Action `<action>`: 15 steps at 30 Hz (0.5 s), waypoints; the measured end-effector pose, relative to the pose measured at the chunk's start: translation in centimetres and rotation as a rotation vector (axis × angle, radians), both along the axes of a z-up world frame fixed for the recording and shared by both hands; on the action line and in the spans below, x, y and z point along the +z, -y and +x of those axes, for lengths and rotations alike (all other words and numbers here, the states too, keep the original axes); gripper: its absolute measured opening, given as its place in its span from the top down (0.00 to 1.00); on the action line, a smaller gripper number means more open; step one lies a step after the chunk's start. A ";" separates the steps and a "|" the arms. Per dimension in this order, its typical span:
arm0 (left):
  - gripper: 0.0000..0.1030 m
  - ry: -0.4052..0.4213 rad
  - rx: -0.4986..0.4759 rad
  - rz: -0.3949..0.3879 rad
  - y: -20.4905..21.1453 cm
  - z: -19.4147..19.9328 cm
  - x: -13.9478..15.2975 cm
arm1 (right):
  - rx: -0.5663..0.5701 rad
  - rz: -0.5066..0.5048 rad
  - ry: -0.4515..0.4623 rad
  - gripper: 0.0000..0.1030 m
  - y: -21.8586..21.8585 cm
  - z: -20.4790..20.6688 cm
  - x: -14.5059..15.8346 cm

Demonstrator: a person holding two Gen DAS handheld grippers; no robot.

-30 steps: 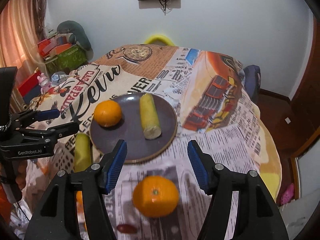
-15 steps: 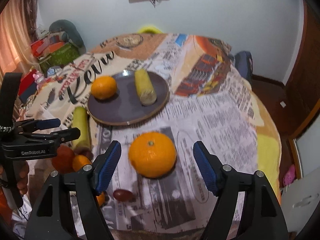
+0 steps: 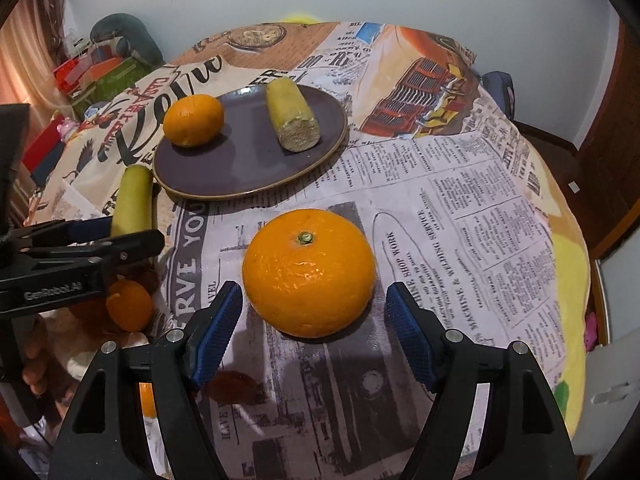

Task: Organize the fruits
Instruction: 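Move the left tool to a second zucchini while the right tool approaches the stickered orange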

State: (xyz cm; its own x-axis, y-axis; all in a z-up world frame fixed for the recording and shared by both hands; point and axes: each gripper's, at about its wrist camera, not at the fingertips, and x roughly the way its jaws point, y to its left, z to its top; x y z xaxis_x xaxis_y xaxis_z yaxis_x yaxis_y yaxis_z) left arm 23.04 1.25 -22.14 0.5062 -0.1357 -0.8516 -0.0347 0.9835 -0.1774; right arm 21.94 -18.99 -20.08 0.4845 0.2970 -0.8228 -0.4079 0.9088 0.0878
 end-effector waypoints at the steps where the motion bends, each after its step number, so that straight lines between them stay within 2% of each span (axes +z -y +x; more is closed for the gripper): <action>1: 0.41 0.001 0.010 -0.011 -0.2 0.0 0.0 | 0.001 0.002 -0.005 0.31 -0.1 0.0 -0.2; 4: 0.48 0.005 0.029 -0.038 -1.0 0.0 0.2 | -0.003 0.015 -0.007 0.31 -0.3 0.1 -0.3; 6: 0.52 0.011 0.040 -0.043 -1.6 -0.2 0.4 | -0.010 0.010 0.008 0.36 -0.4 -0.1 -0.2; 12: 0.63 0.024 0.043 -0.006 -3.9 -1.1 1.1 | 0.004 0.018 0.005 0.37 -0.1 -0.1 -0.1; 15: 0.66 0.016 0.039 0.002 -5.2 -1.7 1.0 | 0.002 0.036 0.000 0.37 0.2 -0.2 0.1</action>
